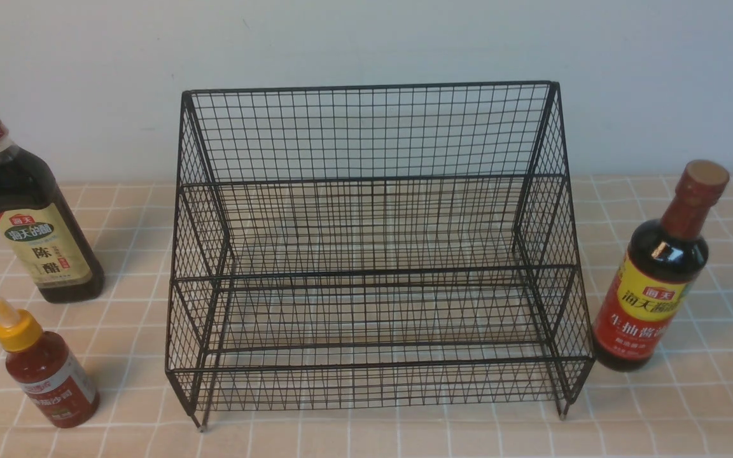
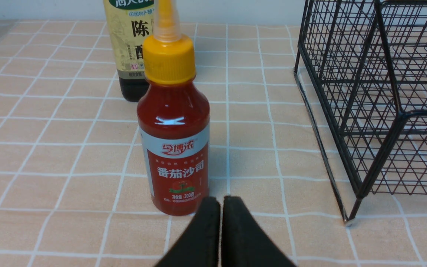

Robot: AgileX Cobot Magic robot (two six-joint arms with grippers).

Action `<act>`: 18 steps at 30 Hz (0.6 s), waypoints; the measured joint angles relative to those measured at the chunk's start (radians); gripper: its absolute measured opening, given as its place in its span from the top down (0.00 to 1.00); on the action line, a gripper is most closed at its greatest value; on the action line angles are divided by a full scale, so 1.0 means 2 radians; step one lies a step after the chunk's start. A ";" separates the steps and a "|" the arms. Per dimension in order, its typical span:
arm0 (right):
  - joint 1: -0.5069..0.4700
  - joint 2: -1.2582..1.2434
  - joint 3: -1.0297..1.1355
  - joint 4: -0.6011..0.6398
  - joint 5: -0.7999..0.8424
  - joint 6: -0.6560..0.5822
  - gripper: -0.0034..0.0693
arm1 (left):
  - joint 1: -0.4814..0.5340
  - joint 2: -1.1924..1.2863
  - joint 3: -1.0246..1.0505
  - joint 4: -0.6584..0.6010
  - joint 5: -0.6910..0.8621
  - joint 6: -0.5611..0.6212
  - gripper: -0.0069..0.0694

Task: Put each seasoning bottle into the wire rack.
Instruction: Use the right arm to grab the condiment bottle closest to it

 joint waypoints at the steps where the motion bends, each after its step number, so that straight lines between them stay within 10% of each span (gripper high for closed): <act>1: 0.000 0.000 0.000 0.004 -0.014 0.002 0.97 | 0.000 0.000 0.000 0.000 0.000 0.000 0.92; 11: 0.000 0.000 0.000 0.006 -0.065 0.014 0.97 | 0.000 0.000 0.000 0.000 0.000 0.000 0.92; 18: 0.000 0.087 -0.102 -0.107 -0.049 0.037 0.94 | 0.000 0.000 0.000 0.000 0.000 0.000 0.92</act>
